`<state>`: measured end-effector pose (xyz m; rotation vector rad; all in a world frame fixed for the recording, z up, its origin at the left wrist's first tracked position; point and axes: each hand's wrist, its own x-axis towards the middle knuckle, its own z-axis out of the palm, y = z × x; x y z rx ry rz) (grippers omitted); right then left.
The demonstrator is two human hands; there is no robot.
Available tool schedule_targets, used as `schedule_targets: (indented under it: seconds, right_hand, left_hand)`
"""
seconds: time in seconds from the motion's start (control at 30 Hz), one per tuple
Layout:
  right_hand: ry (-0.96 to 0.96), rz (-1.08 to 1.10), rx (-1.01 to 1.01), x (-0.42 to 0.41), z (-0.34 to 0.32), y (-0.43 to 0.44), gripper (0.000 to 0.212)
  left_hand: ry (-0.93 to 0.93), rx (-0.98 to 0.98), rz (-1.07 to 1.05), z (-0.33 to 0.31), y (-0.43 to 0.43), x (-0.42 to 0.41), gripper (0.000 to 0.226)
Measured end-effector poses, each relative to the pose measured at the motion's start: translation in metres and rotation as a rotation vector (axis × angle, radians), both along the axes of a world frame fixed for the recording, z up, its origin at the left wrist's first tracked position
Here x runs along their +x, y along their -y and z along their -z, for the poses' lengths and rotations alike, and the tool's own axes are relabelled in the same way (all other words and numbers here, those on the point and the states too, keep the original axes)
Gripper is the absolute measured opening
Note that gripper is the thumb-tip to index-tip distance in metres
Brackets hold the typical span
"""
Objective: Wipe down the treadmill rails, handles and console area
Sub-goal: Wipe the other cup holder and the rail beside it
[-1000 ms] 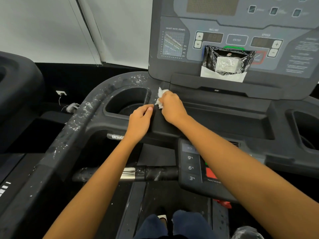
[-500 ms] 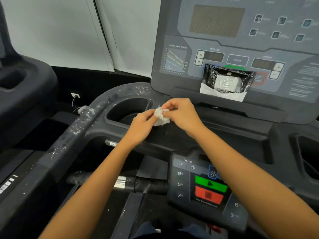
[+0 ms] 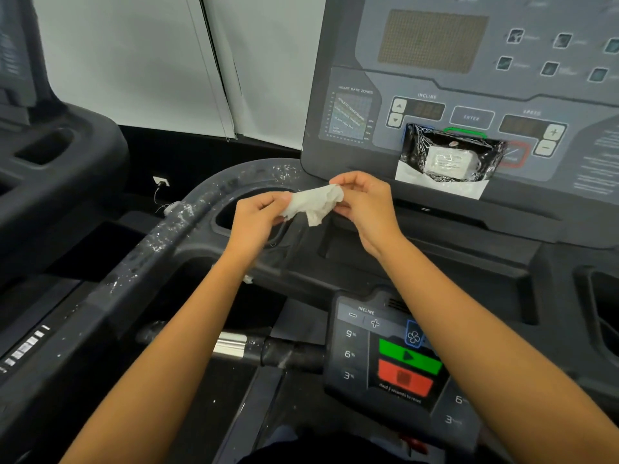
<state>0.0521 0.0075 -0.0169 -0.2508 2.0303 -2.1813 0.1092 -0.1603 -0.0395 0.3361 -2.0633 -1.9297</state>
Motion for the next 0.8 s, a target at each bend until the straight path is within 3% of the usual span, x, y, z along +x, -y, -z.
schedule_targets:
  seconds: [0.07,0.17,0.27,0.43,0.5,0.6,0.7,0.8]
  right_hand:
    - [0.035,-0.031,-0.068,0.002,-0.003,0.003,0.026]
    - [-0.035,-0.032,-0.011,0.001,-0.005,0.008,0.029]
    - [-0.029,-0.026,0.034,0.004,-0.004,0.011,0.026]
    - [0.199,-0.057,0.123,0.005,0.007,0.014,0.021]
    - [0.252,-0.017,0.286,0.001,0.021,0.011,0.022]
    - [0.143,0.087,0.649,-0.001,0.036,0.001,0.025]
    - [0.093,0.126,0.779,0.001,0.038,-0.009,0.029]
    - [0.024,0.102,0.831,-0.001,0.036,-0.011,0.026]
  left_hand:
    - [-0.011,0.067,0.013,-0.002,-0.003,0.001,0.022]
    - [0.007,0.130,0.143,-0.006,-0.005,0.003,0.035]
    - [0.044,0.189,0.277,-0.007,-0.005,0.005,0.032]
    - [0.093,0.232,0.198,0.000,0.008,0.005,0.027]
    - [0.203,-0.065,0.083,0.006,0.011,0.001,0.030]
    - [0.388,-0.802,-0.142,0.024,0.012,0.003,0.049]
    - [0.216,-0.976,-0.237,0.030,0.003,0.015,0.041]
    - [0.104,-0.951,0.081,0.036,-0.021,0.022,0.036]
